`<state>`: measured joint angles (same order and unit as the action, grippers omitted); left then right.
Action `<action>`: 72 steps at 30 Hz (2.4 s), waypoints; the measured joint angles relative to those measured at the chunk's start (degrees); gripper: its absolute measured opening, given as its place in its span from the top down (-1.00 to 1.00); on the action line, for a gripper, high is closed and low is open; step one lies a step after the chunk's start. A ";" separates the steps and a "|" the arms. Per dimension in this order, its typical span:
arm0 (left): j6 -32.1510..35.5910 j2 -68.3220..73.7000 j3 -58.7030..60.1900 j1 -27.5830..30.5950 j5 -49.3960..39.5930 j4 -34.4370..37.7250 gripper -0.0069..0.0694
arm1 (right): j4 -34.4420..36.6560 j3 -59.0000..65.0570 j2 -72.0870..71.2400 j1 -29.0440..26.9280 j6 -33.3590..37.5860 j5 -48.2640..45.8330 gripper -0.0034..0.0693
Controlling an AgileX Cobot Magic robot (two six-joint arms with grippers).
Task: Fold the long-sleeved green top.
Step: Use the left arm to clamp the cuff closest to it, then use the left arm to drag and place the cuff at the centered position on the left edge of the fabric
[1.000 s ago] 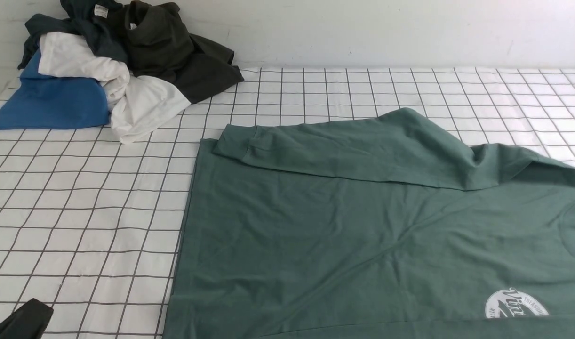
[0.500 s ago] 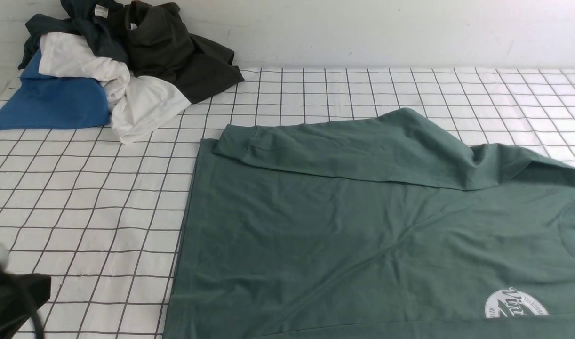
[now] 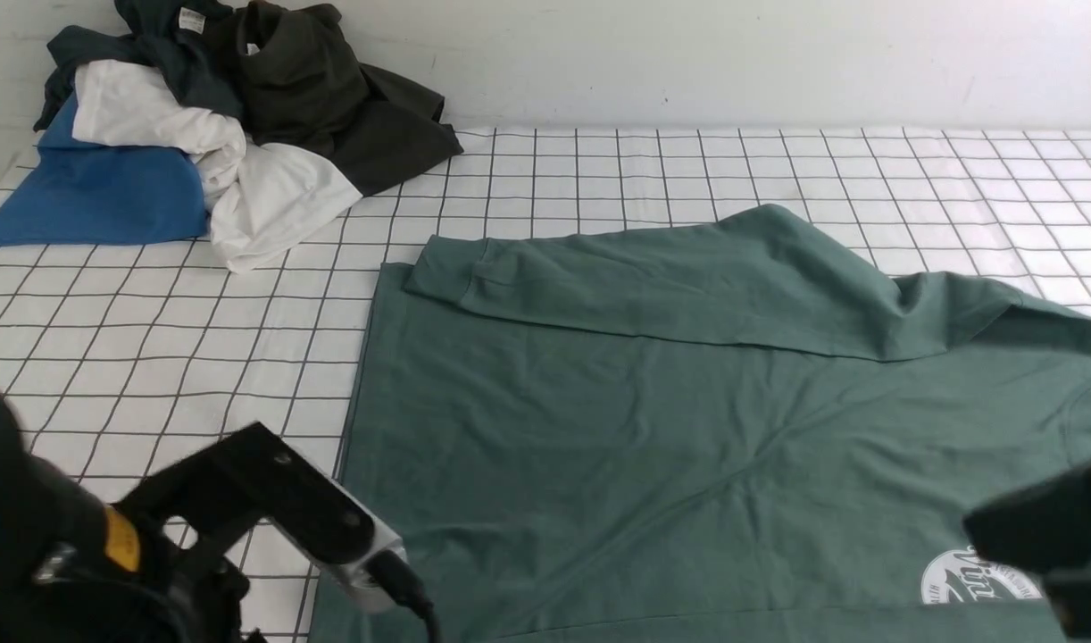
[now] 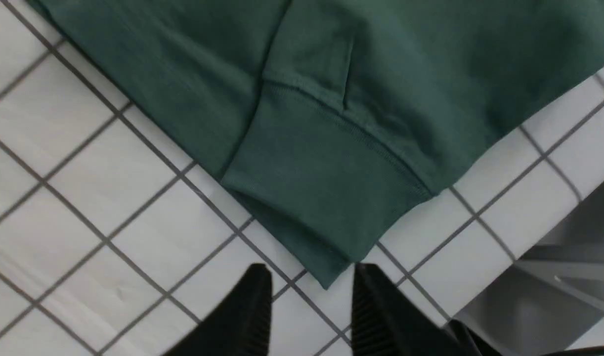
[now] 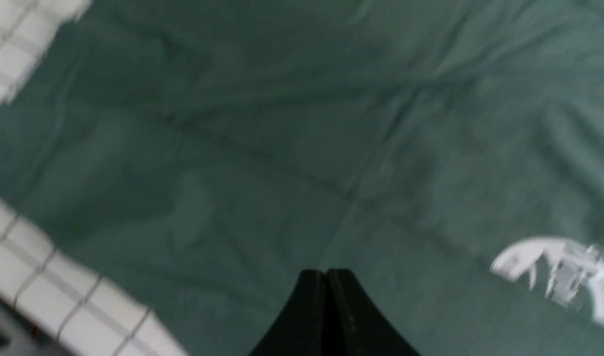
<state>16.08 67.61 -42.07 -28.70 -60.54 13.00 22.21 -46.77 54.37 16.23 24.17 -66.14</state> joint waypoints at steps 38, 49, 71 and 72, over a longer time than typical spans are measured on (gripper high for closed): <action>2.44 24.30 -0.75 -0.74 11.18 2.12 0.71 | -4.98 -0.05 1.62 1.83 0.05 0.56 0.94; 2.93 16.89 -7.54 -0.74 6.06 1.53 0.77 | -4.98 -0.05 1.62 1.83 0.05 1.09 0.94; -2.71 33.82 -44.66 5.80 -4.09 -10.22 0.77 | -5.10 -0.05 1.07 1.83 -1.01 0.36 0.94; -2.85 34.38 -44.66 5.98 -4.09 -10.31 0.77 | -5.10 -0.05 1.00 1.83 -1.05 0.36 0.94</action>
<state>13.23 101.99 -86.73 -22.72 -64.64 2.69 17.11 -46.81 55.37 18.06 23.12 -65.78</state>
